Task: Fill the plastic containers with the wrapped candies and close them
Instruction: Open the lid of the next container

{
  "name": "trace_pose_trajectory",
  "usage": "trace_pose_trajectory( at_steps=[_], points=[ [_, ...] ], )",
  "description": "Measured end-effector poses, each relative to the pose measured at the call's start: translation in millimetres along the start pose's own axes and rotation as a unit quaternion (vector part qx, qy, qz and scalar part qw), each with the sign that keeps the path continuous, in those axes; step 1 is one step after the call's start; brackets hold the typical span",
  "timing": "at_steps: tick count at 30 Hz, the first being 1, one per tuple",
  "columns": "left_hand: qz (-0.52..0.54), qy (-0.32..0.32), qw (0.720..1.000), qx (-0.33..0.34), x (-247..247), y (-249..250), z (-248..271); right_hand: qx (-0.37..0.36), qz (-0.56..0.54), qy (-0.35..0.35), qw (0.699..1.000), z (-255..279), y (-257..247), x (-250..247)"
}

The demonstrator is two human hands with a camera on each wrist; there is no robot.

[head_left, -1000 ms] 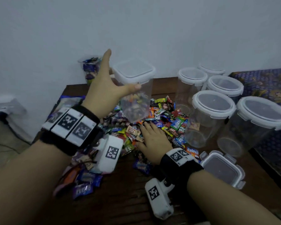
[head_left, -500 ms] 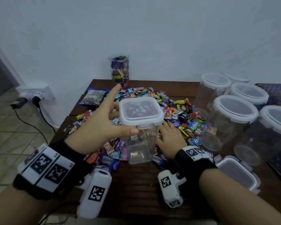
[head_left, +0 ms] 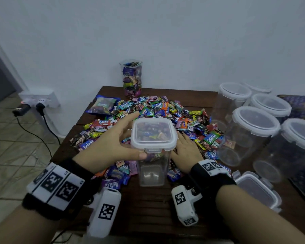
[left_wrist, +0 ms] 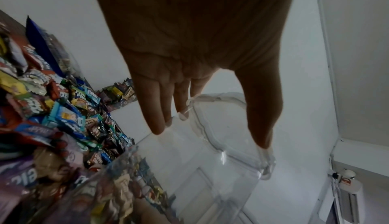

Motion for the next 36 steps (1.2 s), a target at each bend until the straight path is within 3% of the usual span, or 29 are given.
trace_pose_trajectory(
  at_steps=[9, 14, 20, 24, 29, 36],
  points=[
    [0.04, -0.02, 0.999, 0.006, 4.6, -4.2, 5.1, -0.026, -0.013, -0.005, 1.0, -2.8, 1.9, -3.4],
    [0.015, -0.025, 0.999, 0.016, 1.7, -6.7, 12.3, -0.021, -0.097, 0.067, 0.993, 31.3, -19.0, -51.7],
    [-0.026, 0.059, 0.998, -0.018, -14.9, -12.7, 17.4, -0.036, -0.303, 0.172, 0.937, 71.0, -38.0, -108.0],
    [-0.064, 0.082, 0.994, -0.034, -12.9, -12.3, 13.8, -0.076, -0.317, 0.134, 0.936, 76.6, -62.3, -106.9],
    [-0.052, 0.096, 0.994, -0.027, -10.6, -7.1, 6.9, -0.061, -0.335, 0.116, 0.933, 74.5, -66.0, -101.5],
    [0.025, 0.062, 0.997, -0.049, -6.9, -13.9, -2.1, -0.054, -0.464, 0.089, 0.879, 70.4, -68.1, -92.9]
  ],
)
Point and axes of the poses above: each hand's wrist, its own z-axis away from the middle knuckle, its own x-axis out of the palm, y = z × x, the point moved 9 cm from there along -z, towards the middle knuckle, and after that the axes turned 5 degrees about -z, right-handed, at the moved point
